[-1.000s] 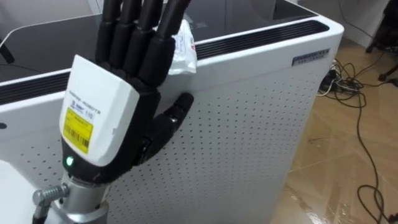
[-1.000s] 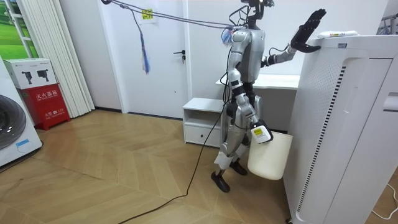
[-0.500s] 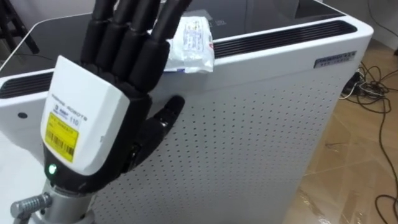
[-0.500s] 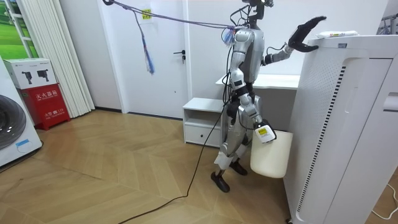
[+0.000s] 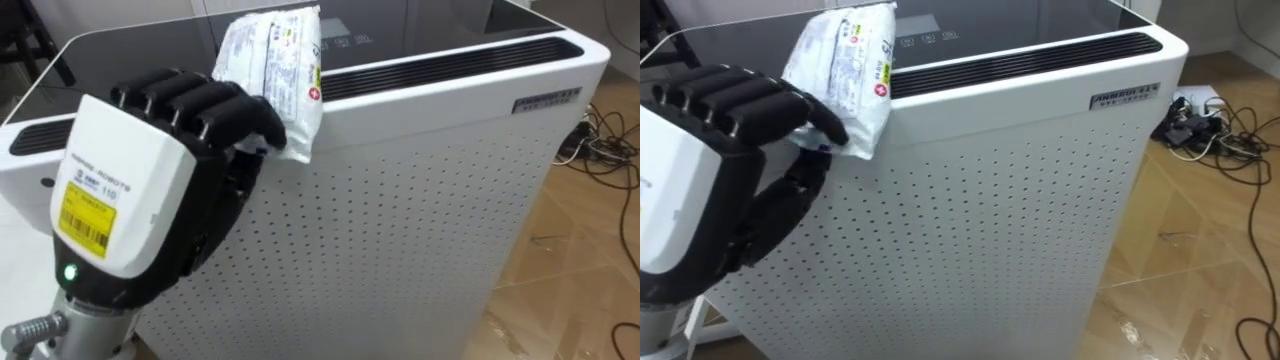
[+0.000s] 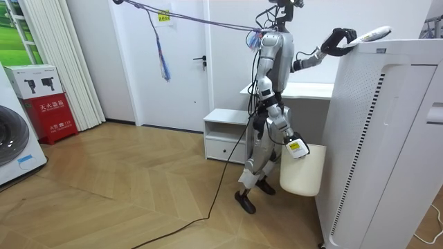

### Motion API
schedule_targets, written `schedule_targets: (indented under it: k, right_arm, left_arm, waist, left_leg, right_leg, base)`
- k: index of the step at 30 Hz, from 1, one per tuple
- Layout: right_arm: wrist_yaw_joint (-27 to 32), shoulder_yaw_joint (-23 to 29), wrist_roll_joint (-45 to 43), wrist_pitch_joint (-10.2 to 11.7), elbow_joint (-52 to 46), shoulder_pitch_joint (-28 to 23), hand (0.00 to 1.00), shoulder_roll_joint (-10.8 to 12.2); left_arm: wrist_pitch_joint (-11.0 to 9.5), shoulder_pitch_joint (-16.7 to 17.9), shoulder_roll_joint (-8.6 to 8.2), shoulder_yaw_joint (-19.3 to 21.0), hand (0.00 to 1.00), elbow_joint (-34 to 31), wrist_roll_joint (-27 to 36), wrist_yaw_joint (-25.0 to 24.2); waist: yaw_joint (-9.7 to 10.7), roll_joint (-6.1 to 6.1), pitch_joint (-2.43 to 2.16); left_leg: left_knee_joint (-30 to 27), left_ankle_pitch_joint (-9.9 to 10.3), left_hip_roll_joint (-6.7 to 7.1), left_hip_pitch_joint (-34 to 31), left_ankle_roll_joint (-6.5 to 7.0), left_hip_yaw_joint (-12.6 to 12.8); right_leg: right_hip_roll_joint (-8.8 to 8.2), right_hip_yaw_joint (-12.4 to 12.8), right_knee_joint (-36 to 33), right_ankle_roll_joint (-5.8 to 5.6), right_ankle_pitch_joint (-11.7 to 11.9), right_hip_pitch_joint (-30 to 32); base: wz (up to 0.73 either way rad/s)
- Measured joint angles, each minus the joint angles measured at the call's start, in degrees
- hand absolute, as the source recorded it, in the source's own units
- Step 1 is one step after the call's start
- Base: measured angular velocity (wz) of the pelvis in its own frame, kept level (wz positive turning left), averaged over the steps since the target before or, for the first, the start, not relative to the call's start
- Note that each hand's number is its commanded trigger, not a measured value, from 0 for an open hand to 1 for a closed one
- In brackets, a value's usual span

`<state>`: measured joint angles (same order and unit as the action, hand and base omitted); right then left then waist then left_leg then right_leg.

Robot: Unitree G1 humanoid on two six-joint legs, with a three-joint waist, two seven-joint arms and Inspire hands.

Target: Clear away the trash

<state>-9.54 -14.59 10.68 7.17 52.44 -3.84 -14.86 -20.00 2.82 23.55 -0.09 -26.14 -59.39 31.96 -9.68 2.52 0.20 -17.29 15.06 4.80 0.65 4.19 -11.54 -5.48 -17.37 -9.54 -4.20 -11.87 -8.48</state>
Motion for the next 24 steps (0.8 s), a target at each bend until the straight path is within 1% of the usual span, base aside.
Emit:
schedule_targets:
  k: [5, 6, 12, 20, 21, 22, 24]
  right_arm:
    - [-0.1, 0.0, 0.0, 0.0, -0.4, -0.2, 1.00, -0.7]
    - [-0.1, 0.1, -0.1, 0.0, -0.4, -0.2, 1.00, -0.9]
    - [-0.2, 0.1, -0.5, -0.1, -2.6, -0.8, 1.00, -1.7]
    - [-0.5, 0.1, -0.5, -0.2, -5.2, -0.9, 1.00, -2.2]
    - [-0.7, 0.1, -0.4, -0.2, -5.5, -1.0, 1.00, -2.2]
    - [-0.7, 0.1, -0.4, -0.2, -5.7, -0.9, 1.00, -2.1]
    - [-1.1, -0.2, -0.4, -0.1, -6.0, -0.7, 1.00, -2.0]
  left_arm:
    - [0.5, 1.7, -0.07, 0.0, 1.00, 0.3, 0.0, 1.1]
    - [0.7, 1.9, -0.07, 0.0, 1.00, 0.4, 0.0, 1.2]
    - [1.3, 2.0, -0.06, 0.0, 1.00, 1.6, 0.2, 1.9]
    - [1.3, 2.3, -0.22, -0.2, 1.00, 2.3, 0.6, 2.6]
    - [1.2, 2.3, -0.28, -0.4, 1.00, 2.3, 2.6, 2.4]
    - [1.1, 2.3, -0.31, -0.6, 1.00, 2.3, 4.4, 2.2]
    - [0.8, 2.3, -0.74, -2.3, 1.00, 2.2, 14.7, 0.0]
  waist:
    - [0.1, -0.02, 0.02]
    - [0.4, -0.02, 0.02]
    - [1.4, 0.09, -0.05]
    - [1.9, 0.02, -0.03]
    - [2.2, -0.04, -0.01]
    - [2.3, 0.10, -0.10]
    - [2.8, -0.16, 0.03]
  left_leg:
    - [0.0, 0.0, -0.04, 0.2, 0.00, 0.4]
    - [0.0, 0.0, -0.03, 0.0, 0.00, 0.4]
    - [0.0, 0.0, -0.03, -0.1, 0.01, 0.5]
    - [-0.1, -0.1, 0.00, -0.1, 0.03, 0.6]
    - [-0.1, -0.1, 0.00, -0.1, 0.01, 0.6]
    - [-0.1, -0.1, 0.00, -0.1, 0.00, 0.6]
    - [0.0, -0.3, 0.03, -0.1, -0.01, 0.4]
  right_leg:
    - [-0.06, 0.1, 0.0, 0.00, 0.0, 0.0]
    - [-0.06, 0.1, 0.0, 0.00, 0.0, 0.0]
    - [-0.03, 0.2, -0.1, 0.00, 0.0, 0.0]
    - [-0.04, 0.2, -0.1, 0.00, 0.0, 0.0]
    - [-0.03, 0.2, -0.1, 0.00, 0.0, 0.0]
    - [-0.03, 0.1, -0.1, 0.00, 0.0, 0.0]
    - [-0.06, -0.1, -0.1, 0.00, 0.0, 0.0]
  base:
    - [-0.03]
    - [0.00]
    - [0.00]
    - [0.00]
    - [0.00]
    - [0.04]
    - [0.05]
